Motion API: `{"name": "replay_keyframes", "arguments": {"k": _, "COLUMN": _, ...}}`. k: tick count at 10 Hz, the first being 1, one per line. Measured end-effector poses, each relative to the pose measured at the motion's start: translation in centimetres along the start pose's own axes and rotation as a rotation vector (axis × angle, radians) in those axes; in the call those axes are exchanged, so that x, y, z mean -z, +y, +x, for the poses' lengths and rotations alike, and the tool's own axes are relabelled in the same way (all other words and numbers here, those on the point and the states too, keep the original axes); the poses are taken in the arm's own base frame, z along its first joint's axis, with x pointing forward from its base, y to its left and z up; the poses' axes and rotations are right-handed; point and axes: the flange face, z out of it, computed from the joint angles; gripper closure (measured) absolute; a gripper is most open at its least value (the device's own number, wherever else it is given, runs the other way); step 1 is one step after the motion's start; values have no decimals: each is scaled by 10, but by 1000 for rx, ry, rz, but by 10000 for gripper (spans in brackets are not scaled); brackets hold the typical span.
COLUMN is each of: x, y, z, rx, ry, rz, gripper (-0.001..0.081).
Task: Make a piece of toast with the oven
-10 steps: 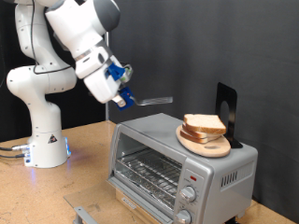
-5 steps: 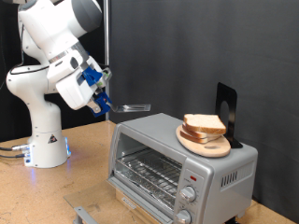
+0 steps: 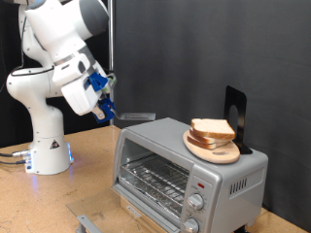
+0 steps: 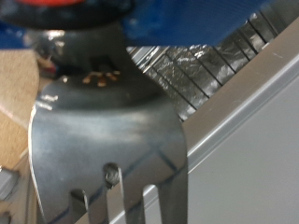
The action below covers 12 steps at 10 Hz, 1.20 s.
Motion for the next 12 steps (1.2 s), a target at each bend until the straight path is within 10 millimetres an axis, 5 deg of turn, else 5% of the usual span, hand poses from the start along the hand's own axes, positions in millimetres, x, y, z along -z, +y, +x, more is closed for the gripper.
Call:
{"name": "replay_keyframes", "arguments": {"k": 5, "x": -5, "y": -39, "z": 24, "rx": -20, "ry": -66, "rz": -58, "gripper": 543}}
{"name": "replay_keyframes", "arguments": {"k": 12, "x": -28, "y": -53, "z": 56, "rx": -33, "ry": -64, "rz": -88, "gripper": 543}}
